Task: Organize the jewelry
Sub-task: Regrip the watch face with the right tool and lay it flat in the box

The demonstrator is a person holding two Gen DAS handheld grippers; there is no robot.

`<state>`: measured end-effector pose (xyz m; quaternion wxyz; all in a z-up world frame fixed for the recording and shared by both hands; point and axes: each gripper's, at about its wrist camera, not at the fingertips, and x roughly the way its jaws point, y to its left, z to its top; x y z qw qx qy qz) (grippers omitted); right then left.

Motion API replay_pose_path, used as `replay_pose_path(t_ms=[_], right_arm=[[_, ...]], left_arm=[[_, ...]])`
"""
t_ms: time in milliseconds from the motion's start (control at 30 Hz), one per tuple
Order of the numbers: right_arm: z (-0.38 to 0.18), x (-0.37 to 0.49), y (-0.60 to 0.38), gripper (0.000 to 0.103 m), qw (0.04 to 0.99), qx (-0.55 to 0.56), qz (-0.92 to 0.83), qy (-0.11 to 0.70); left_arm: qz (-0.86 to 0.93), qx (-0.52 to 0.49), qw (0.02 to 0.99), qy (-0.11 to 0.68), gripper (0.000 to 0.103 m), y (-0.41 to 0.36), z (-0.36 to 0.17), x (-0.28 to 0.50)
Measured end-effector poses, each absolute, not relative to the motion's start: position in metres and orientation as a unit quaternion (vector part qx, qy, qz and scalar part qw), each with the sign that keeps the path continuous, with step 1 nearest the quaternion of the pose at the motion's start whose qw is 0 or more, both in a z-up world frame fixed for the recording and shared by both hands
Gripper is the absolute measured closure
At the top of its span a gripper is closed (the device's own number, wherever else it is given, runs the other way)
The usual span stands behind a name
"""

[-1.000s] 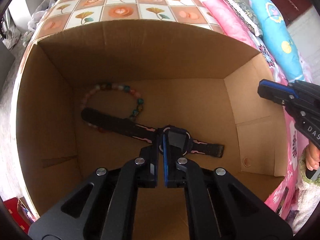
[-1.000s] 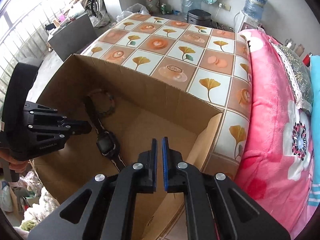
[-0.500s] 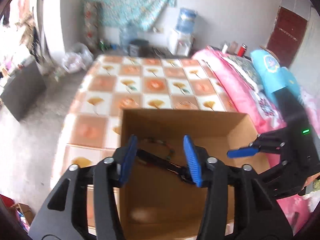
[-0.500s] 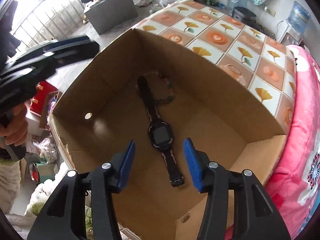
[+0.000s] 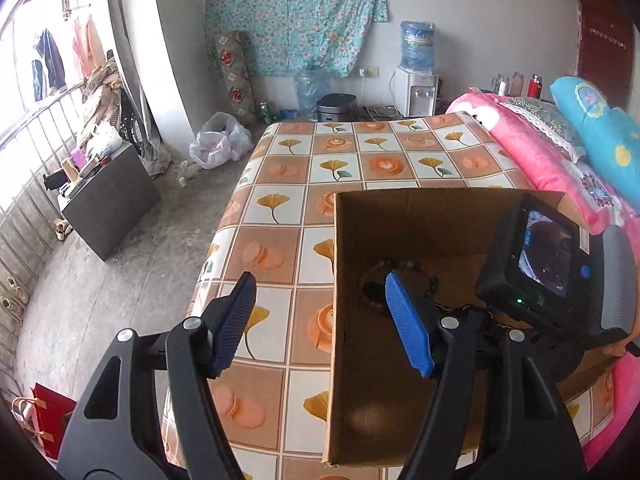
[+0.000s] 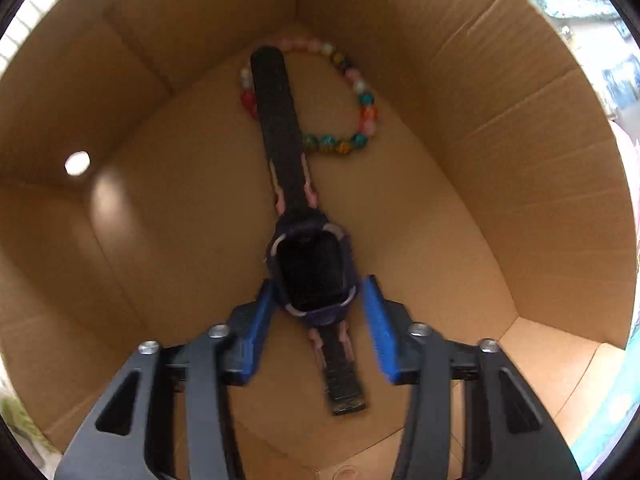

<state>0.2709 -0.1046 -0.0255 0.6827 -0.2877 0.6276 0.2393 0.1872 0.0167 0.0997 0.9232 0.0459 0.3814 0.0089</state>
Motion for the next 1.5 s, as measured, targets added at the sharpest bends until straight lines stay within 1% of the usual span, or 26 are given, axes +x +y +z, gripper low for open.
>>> replay_pose_path(t_ms=[200,567,733,833,933,1167,1233,1433,1500], right_arm=[[-0.022,0.270,-0.117,0.061,0.696,-0.266,0.243,0.621],[0.011,0.276,-0.158,0.061,0.736,-0.229,0.212,0.601],[0.013,0.274,-0.164,0.061,0.738,-0.247,0.177,0.602],[0.017,0.270,-0.168,0.061,0.740,-0.231,0.183,0.604],[0.022,0.265,-0.174,0.061,0.745,-0.241,0.170,0.598],[0.049,0.255,-0.180,0.061,0.762,-0.230,0.156,0.584],[0.049,0.254,-0.180,0.061,0.761,-0.236,0.149,0.586],[0.028,0.267,-0.172,0.061,0.732,-0.241,0.127,0.624],[0.024,0.272,-0.168,0.061,0.732,-0.253,0.115,0.623]], left_arm=[[0.019,0.041,0.922,0.385,0.039,0.014,0.088,0.188],[0.030,0.034,0.915,0.402,0.039,0.010,0.071,0.191],[0.033,0.034,0.912,0.408,0.039,0.008,0.066,0.193],[0.033,0.027,0.911,0.410,0.039,0.010,0.065,0.193],[0.038,0.020,0.911,0.409,0.039,0.013,0.065,0.193],[0.033,-0.004,0.910,0.414,0.039,0.016,0.062,0.194],[0.030,-0.004,0.910,0.413,0.039,0.016,0.062,0.192],[0.027,0.008,0.919,0.393,0.039,0.015,0.070,0.180],[0.028,0.010,0.922,0.387,0.039,0.018,0.072,0.176]])
